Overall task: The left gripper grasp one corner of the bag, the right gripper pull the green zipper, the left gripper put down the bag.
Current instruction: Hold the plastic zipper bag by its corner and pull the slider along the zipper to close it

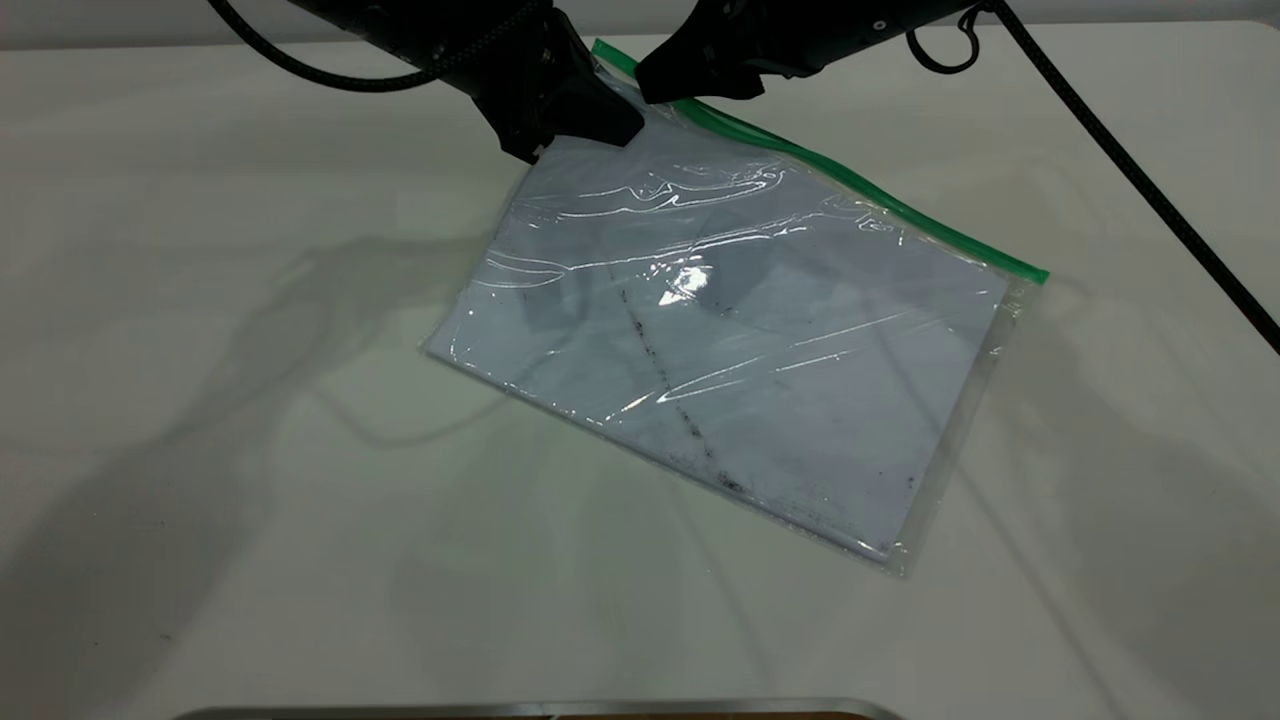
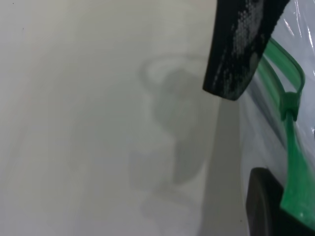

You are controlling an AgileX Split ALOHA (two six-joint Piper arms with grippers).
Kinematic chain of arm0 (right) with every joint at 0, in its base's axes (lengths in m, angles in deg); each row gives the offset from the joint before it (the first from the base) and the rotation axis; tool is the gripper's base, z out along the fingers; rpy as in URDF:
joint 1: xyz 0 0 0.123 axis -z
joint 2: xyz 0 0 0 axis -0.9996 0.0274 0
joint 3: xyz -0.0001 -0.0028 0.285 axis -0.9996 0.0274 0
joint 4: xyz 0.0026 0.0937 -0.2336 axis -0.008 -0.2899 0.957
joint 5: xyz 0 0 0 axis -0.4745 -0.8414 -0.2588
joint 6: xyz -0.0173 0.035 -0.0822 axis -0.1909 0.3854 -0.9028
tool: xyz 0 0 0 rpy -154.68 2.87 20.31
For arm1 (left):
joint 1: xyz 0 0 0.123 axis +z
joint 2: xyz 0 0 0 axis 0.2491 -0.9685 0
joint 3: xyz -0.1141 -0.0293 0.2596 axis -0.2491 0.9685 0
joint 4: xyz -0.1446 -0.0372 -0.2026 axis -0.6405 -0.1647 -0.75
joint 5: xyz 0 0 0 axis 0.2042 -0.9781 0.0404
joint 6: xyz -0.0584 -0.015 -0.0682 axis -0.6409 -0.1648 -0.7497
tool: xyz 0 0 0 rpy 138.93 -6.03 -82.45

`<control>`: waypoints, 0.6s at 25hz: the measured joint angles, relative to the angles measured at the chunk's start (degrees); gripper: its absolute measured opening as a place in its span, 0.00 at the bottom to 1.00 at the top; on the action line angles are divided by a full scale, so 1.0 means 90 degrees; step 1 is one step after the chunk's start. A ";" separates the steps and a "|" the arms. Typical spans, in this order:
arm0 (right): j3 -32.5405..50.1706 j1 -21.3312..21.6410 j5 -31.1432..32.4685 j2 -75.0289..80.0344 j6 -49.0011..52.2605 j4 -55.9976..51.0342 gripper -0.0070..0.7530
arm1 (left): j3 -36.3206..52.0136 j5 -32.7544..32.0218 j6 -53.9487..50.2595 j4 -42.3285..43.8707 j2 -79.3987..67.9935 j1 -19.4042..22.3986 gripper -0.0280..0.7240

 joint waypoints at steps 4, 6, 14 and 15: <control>0.0000 0.0000 0.0000 0.0000 -0.0028 0.0014 0.37 | 0.0000 0.0006 0.0000 0.0000 0.0000 0.0000 0.12; 0.0000 0.0000 0.0006 0.0000 -0.0052 0.0014 0.28 | 0.0000 0.0006 0.0000 0.0000 0.0000 0.0000 0.12; 0.0000 0.0000 0.0033 0.0000 -0.0086 0.0149 0.10 | 0.0000 0.0013 0.0000 -0.0019 0.0000 0.0000 0.12; 0.0000 0.0000 0.0038 0.0000 -0.0092 0.0195 0.09 | 0.0000 0.0013 0.0000 -0.0026 0.0000 0.0000 0.12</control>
